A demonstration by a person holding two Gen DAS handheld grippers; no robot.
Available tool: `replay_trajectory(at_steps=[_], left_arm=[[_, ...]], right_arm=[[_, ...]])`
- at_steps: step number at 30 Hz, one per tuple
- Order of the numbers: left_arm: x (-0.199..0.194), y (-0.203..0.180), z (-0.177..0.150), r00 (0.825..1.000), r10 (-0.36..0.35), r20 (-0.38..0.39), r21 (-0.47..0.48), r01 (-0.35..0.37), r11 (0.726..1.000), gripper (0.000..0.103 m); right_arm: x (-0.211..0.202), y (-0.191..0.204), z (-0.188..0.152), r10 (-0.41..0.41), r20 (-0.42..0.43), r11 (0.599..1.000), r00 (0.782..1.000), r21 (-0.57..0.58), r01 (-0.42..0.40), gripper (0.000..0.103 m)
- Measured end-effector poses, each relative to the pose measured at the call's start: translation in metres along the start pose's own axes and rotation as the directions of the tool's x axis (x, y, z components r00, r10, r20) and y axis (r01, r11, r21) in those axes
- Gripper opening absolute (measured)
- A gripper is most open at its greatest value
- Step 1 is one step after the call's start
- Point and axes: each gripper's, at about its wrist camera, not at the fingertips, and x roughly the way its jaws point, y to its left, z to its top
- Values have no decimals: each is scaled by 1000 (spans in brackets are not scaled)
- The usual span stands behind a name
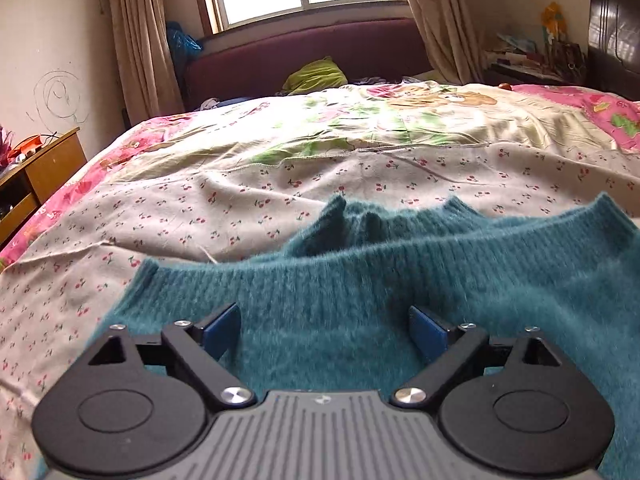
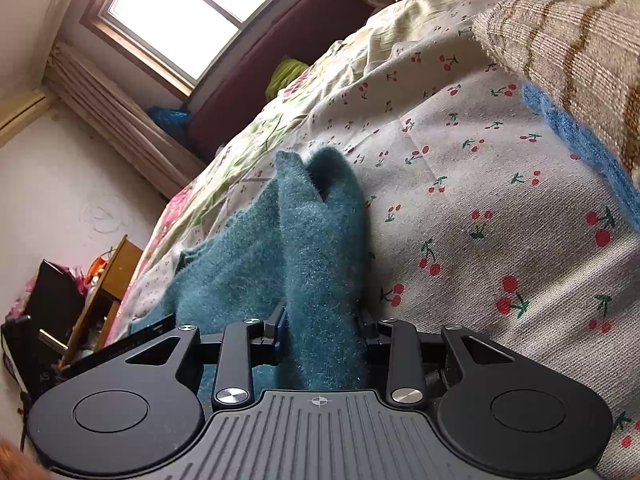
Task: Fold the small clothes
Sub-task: 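Lift the sweater edge and fold it over the body with the right gripper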
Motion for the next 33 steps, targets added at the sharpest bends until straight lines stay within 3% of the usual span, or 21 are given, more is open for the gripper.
replay_trajectory(at_steps=[3, 6, 12, 15, 24, 28, 30, 33], left_arm=[[-3, 5, 5, 1000, -6, 2, -11, 6, 1000, 99], [-27, 14, -6, 998, -56, 20, -30, 57, 998, 97], [-62, 9, -57, 996, -67, 66, 96, 60, 994, 97], [-51, 19, -54, 995, -97, 33, 11, 97, 995, 100], [-66, 54, -53, 987, -160, 20, -76, 161, 984, 99], [-78, 78, -63, 991, -125, 49, -68, 129, 989, 98], [-72, 90, -68, 987, -159, 29, -120, 162, 979, 98], [-73, 96, -68, 981, -189, 30, -120, 192, 974, 98]], right_arm=[[-1, 3, -2, -11, 5, 1000, 1000, -1, 11, 30], [-1, 5, -2, -15, 5, 1000, 1000, 10, 15, 30], [-6, 9, 1, -11, 7, 998, 1000, 69, 11, 26], [-16, 26, 5, -23, 24, 998, 999, 58, 22, 24], [-31, 134, 18, -99, 56, 986, 993, -129, 106, 24], [-21, 185, 10, -161, 59, 961, 985, -217, 170, 24], [-12, 208, 1, -198, 58, 945, 979, -255, 206, 24], [3, 244, -15, -239, 59, 917, 969, -315, 245, 24]])
